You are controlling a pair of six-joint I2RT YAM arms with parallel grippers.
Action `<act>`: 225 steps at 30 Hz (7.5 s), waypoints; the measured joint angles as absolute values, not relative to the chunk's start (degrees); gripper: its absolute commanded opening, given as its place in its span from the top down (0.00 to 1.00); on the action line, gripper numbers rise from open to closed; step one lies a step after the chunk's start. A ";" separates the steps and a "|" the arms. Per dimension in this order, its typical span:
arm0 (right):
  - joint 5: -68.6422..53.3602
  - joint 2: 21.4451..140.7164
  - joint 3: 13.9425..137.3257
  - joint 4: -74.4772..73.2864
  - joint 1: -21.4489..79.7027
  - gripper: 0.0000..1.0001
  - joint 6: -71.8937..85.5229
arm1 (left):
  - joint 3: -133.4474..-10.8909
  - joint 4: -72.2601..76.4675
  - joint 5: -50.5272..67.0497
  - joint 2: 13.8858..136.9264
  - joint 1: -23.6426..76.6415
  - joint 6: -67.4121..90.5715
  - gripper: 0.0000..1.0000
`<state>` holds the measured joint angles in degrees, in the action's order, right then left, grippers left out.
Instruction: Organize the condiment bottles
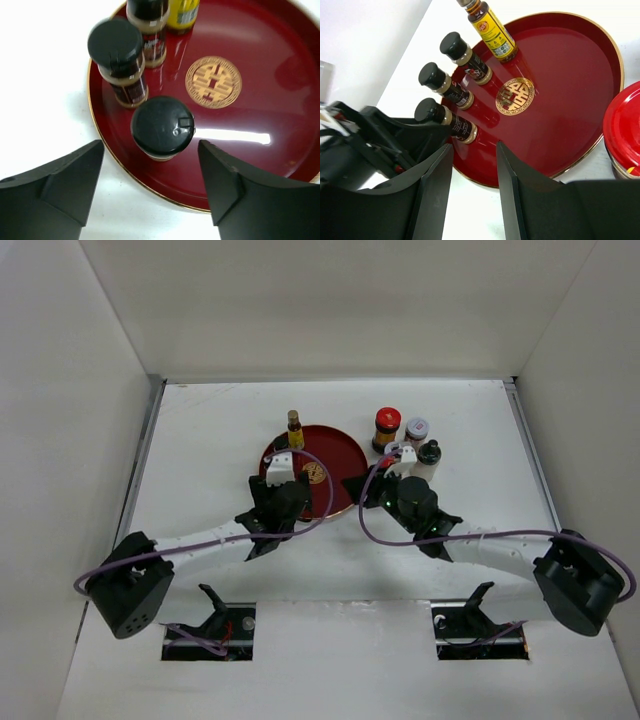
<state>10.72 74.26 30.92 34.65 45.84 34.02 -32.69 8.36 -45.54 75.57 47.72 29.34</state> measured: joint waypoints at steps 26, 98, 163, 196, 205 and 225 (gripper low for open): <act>32.25 62.48 40.91 3.70 46.70 0.07 26.57 | -16.73 21.85 -35.07 48.62 21.32 38.41 0.57; 22.00 120.79 90.32 6.92 41.58 0.37 15.57 | -8.86 28.99 -23.99 51.55 14.81 49.95 0.52; 28.71 94.39 56.34 3.14 28.91 0.51 21.52 | -8.75 29.78 -23.70 50.00 15.05 50.22 0.52; 21.06 113.30 79.00 5.19 50.24 0.21 20.03 | -8.73 29.80 -23.66 50.76 14.55 50.41 0.51; 21.32 106.48 76.29 7.57 49.54 0.15 21.02 | -8.73 29.80 -23.68 50.76 14.55 50.41 0.51; 29.54 101.10 74.81 6.04 27.11 0.00 15.73 | -8.73 29.82 -23.51 51.88 14.76 50.41 0.51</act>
